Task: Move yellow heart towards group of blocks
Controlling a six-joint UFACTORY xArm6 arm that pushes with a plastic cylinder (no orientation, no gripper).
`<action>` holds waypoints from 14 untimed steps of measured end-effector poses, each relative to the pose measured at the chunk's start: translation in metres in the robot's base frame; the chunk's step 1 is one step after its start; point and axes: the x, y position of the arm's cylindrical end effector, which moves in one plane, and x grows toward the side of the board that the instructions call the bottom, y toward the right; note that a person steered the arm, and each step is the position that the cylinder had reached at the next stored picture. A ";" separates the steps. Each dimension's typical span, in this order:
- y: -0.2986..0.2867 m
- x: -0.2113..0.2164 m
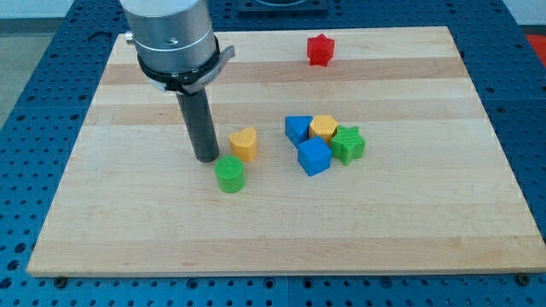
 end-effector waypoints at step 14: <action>0.007 -0.005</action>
